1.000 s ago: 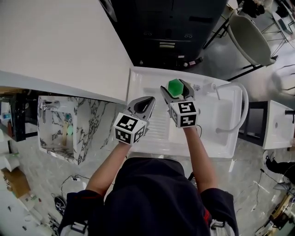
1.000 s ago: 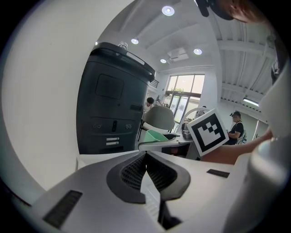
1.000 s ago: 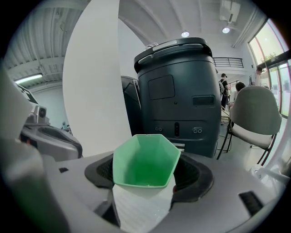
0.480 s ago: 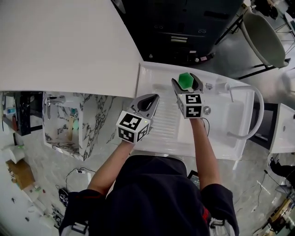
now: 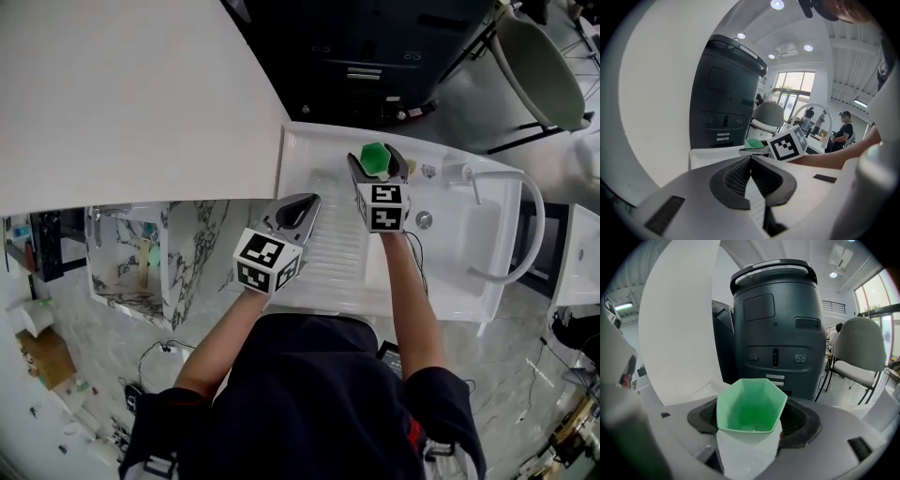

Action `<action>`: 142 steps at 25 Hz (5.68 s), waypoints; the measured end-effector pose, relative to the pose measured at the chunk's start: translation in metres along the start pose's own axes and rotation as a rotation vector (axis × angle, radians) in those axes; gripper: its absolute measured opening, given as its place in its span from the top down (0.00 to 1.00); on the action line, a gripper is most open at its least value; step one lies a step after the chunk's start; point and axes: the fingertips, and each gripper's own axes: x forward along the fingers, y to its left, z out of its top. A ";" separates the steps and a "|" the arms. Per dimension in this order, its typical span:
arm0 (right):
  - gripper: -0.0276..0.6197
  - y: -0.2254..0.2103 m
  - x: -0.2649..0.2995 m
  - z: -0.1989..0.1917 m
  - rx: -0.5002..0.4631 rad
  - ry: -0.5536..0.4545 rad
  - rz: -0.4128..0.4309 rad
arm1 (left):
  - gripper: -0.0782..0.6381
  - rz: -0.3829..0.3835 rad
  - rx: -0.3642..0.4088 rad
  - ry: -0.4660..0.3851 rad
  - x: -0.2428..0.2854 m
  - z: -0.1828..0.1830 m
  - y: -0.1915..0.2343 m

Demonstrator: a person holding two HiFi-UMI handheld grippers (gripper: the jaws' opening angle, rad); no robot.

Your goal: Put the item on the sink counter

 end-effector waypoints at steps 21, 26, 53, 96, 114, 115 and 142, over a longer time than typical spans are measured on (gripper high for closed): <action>0.42 -0.002 0.012 -0.012 0.019 0.011 -0.025 | 0.87 -0.023 -0.012 0.018 0.003 -0.011 0.000; 0.42 0.000 0.012 -0.014 0.038 0.027 -0.008 | 0.87 -0.039 -0.015 0.018 0.005 -0.010 -0.002; 0.42 0.003 -0.037 0.039 0.005 -0.025 0.079 | 0.87 -0.050 -0.007 -0.038 0.011 0.022 -0.027; 0.83 -0.004 -0.220 0.066 -0.030 -0.163 0.318 | 0.87 0.103 0.024 -0.320 -0.012 0.074 -0.155; 0.90 -0.006 -0.257 0.078 -0.046 -0.230 0.389 | 0.87 0.169 0.049 -0.357 -0.022 0.072 -0.181; 0.90 -0.005 -0.259 0.079 -0.042 -0.234 0.389 | 0.87 0.166 0.053 -0.358 -0.023 0.073 -0.181; 0.91 0.093 -0.344 0.069 -0.057 -0.315 0.250 | 0.87 0.040 0.133 -0.390 -0.137 0.040 -0.203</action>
